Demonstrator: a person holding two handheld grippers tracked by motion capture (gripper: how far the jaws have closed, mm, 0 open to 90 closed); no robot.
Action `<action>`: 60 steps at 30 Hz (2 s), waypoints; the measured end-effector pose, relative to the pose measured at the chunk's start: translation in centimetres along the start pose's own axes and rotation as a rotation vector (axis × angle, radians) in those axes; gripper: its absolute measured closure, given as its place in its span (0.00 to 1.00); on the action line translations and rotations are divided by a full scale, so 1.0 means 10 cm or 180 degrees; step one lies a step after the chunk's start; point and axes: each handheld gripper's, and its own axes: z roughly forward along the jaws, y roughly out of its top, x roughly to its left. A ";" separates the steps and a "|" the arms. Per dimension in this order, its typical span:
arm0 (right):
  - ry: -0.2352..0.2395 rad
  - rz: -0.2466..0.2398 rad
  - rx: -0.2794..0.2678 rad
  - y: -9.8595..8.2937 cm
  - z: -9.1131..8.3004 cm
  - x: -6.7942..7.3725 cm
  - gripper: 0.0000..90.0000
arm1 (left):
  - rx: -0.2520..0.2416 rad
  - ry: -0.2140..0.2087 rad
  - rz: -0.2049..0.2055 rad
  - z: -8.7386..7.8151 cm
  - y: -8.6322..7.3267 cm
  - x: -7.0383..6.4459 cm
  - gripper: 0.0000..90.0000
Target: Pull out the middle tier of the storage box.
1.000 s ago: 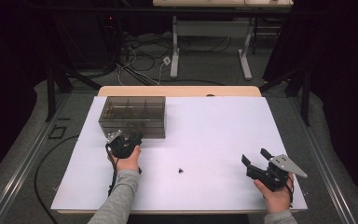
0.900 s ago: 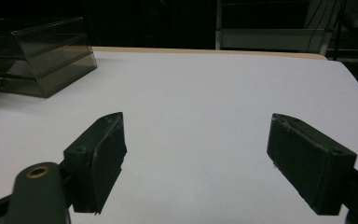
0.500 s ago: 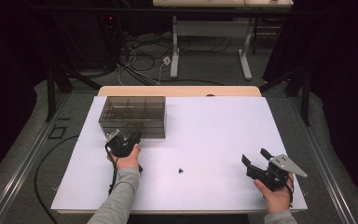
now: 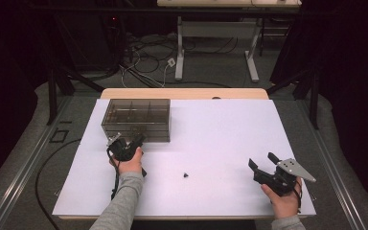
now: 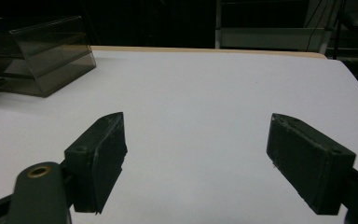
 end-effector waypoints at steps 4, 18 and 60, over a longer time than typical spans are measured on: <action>0.0002 0.0000 -0.0003 0.00 0.00 0.00 0.21 | 0.0006 -0.0002 0.0008 0.01 -0.01 -0.01 0.87; -0.0001 0.0003 0.0005 0.00 -0.01 0.00 0.22 | 0.0035 -0.0023 0.0017 0.01 -0.01 -0.01 0.90; 0.0002 -0.0009 0.0000 0.00 0.00 0.00 0.22 | -0.0002 -0.0027 0.0038 -0.09 -0.08 -0.02 0.91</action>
